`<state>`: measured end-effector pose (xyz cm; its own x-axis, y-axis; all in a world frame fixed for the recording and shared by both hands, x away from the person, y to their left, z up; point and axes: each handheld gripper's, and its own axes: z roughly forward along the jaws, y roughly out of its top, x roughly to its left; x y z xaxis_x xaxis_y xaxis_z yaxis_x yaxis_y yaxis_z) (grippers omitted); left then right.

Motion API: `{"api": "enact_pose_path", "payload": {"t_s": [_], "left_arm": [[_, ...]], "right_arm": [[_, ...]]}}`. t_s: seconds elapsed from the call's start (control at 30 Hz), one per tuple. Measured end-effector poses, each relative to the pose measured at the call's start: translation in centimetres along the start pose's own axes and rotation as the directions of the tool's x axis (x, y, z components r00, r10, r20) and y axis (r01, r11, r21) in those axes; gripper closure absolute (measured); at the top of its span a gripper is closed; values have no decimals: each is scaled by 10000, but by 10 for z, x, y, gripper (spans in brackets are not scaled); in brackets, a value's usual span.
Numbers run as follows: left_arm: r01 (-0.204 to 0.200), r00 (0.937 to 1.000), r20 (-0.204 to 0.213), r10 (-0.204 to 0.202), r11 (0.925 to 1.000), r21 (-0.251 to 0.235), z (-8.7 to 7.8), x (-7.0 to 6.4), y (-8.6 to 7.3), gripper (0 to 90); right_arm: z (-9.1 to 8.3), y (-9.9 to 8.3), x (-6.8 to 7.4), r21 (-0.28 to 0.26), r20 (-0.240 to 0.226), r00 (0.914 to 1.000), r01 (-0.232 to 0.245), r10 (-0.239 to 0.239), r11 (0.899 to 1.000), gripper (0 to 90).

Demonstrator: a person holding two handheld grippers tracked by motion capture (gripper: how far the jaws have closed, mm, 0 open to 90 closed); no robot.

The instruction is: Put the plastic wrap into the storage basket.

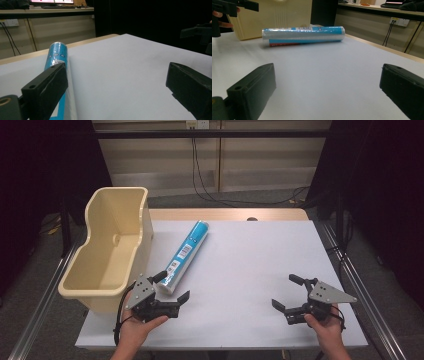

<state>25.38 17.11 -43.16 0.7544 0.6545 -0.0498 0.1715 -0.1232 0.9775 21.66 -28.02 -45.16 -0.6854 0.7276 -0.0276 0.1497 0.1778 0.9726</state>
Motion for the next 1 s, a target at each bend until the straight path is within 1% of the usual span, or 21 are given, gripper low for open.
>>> {"api": "enact_pose_path", "payload": {"t_s": [0.23,0.3,0.43,0.5,0.6,0.73,0.77,0.97,1.0], "left_arm": [[38,10000,-31,-38,10000,70,3,-1,0,38],[-14,10000,-25,15,9998,212,7,-1,1,38],[125,9999,-32,-124,9991,395,12,0,3,40],[268,9996,61,-270,9989,394,16,1,5,41],[207,9997,77,-211,9986,495,21,2,7,41],[311,9995,-22,-310,9970,709,28,4,9,47],[444,9990,-8,-445,9964,726,30,5,9,47],[624,9980,-153,-614,9950,778,39,11,13,48],[744,9971,-194,-731,9942,781,41,12,14,49]], "right_arm": [[0,0,0,-16,17,10000,-22,22,10000,3],[-1,0,0,-19,-6,10000,-26,26,10000,2],[-1,0,0,-20,-10,10000,-19,19,10000,3],[-1,0,0,-31,-28,10000,-25,25,10000,3],[-2,0,0,-50,2,10000,-40,40,10000,3],[-2,0,0,-50,21,10000,-47,47,10000,2],[-2,0,0,-46,12,10000,-48,48,10000,2],[-3,0,0,-47,63,10000,-72,72,10000,2],[-3,0,0,-44,61,10000,-72,72,10000,2]]}}
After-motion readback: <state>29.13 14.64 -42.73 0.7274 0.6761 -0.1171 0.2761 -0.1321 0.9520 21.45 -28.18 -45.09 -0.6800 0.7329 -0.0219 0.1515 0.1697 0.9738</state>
